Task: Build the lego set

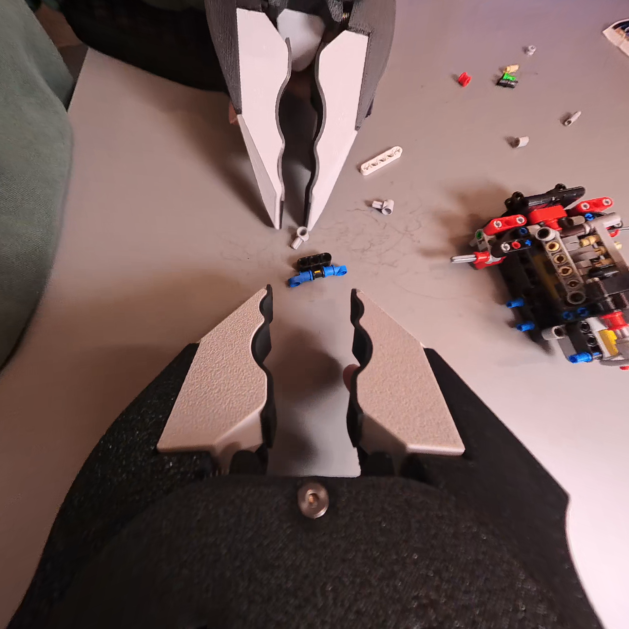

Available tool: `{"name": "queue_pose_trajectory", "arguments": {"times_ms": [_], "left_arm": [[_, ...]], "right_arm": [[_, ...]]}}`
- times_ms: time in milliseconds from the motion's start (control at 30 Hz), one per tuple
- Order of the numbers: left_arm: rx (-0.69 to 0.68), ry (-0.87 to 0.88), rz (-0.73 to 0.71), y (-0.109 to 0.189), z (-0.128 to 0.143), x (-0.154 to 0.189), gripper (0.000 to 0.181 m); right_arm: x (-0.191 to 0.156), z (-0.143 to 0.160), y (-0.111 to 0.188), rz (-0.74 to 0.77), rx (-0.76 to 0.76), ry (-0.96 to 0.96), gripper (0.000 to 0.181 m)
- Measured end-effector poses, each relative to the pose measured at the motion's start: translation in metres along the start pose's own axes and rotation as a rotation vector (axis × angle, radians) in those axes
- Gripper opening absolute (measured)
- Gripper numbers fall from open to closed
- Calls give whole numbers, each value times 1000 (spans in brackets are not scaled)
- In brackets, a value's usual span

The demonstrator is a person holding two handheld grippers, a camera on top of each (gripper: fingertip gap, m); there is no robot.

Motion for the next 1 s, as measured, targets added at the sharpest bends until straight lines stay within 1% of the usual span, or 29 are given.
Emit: {"name": "queue_pose_trajectory", "arguments": {"times_ms": [167, 333, 400, 467, 667, 833, 900, 1000], "left_arm": [[26, 45, -2, 1, -2, -6, 14], [57, 172, 11, 0, -7, -11, 14], [64, 213, 17, -1, -9, -12, 11], [44, 189, 6, -3, -8, -11, 7], [-14, 48, -29, -2, -1, -6, 1], [43, 125, -46, 2, -7, -15, 6], [75, 162, -61, 2, -12, -22, 8], [96, 223, -43, -1, -17, -25, 9]], "right_arm": [[0, 5, -4, -6, -23, -9, 44], [0, 5, -4, -4, -23, -9, 42], [0, 5, -4, -3, -24, -7, 42], [0, 5, -5, 0, -26, -4, 41], [-2, 2, -6, 11, -22, 11, 40], [-3, -11, -6, 34, 24, 8, 33], [-3, -13, -6, 36, 26, 10, 33], [-2, -11, -6, 43, 18, 11, 33]]}}
Point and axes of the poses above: each gripper's, where its closed fingertips meet, y back along the fingers, z out of its underside, x = y × z across the jaws, the point moved 2 cm from there along y, back along the fingers, and after that the axes turned 4 degrees about -y, right-handed, at the moved point
